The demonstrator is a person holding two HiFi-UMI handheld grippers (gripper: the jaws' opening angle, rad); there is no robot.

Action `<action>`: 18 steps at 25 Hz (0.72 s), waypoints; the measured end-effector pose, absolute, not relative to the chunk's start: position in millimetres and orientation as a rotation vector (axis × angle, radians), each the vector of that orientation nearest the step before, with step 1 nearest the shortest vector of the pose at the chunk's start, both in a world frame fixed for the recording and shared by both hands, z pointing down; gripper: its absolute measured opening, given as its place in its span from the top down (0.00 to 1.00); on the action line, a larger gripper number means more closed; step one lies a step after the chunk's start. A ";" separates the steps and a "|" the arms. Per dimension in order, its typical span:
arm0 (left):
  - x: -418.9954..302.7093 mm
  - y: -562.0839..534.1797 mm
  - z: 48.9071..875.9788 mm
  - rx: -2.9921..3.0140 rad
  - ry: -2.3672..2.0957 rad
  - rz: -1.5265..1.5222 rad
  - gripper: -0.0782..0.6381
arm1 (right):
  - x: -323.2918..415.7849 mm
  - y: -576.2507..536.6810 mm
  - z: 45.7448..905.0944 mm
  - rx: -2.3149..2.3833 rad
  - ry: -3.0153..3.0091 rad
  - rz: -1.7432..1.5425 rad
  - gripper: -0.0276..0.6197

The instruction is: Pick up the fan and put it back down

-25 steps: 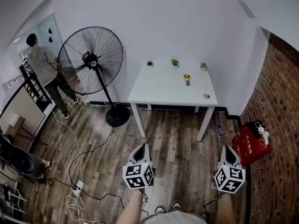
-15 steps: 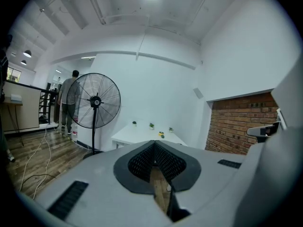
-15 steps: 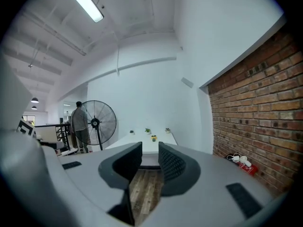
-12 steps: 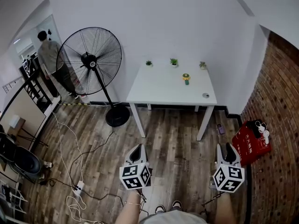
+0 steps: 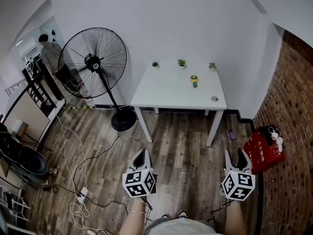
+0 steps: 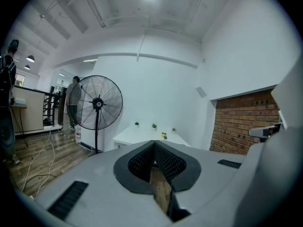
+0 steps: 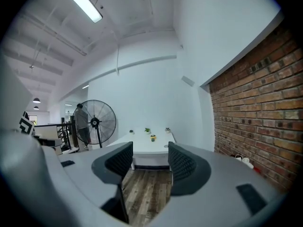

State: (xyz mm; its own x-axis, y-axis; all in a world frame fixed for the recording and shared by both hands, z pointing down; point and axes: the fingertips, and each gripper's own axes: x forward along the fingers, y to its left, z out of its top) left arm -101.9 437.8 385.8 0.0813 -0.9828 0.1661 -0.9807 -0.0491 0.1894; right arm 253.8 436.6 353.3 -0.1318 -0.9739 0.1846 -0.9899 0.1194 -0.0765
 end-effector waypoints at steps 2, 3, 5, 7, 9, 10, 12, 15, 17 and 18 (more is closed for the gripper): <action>-97.6 435.9 384.1 2.095 -1.976 -0.025 0.88 | 260.3 433.2 356.2 1.999 -2.278 0.286 0.60; -95.7 434.8 382.8 2.090 -1.976 -0.036 0.88 | 263.4 431.5 357.4 1.997 -2.274 0.289 0.60; -91.7 431.8 381.1 2.088 -1.973 -0.048 0.88 | 269.9 427.6 360.6 2.003 -2.263 0.297 0.60; -88.1 427.5 382.4 2.090 -1.969 -0.039 0.88 | 275.0 423.8 365.9 2.012 -2.251 0.323 0.60; -85.4 422.1 385.3 2.091 -1.962 -0.025 0.88 | 277.5 420.0 371.1 2.012 -2.244 0.348 0.61; -84.2 418.5 386.7 2.091 -1.958 -0.021 0.88 | 278.4 417.3 373.1 2.011 -2.240 0.354 0.61; -82.7 408.6 389.0 2.093 -1.952 -0.020 0.88 | 280.2 409.7 376.5 2.010 -2.232 0.360 0.61; -83.0 389.7 392.7 2.092 -1.946 -0.033 0.88 | 281.8 396.0 379.1 2.021 -2.225 0.362 0.61; -84.6 373.5 394.6 2.089 -1.940 -0.050 0.88 | 282.5 384.7 379.1 2.033 -2.216 0.356 0.62; -85.1 364.0 395.2 2.089 -1.935 -0.059 0.88 | 283.1 377.7 378.8 2.041 -2.209 0.354 0.62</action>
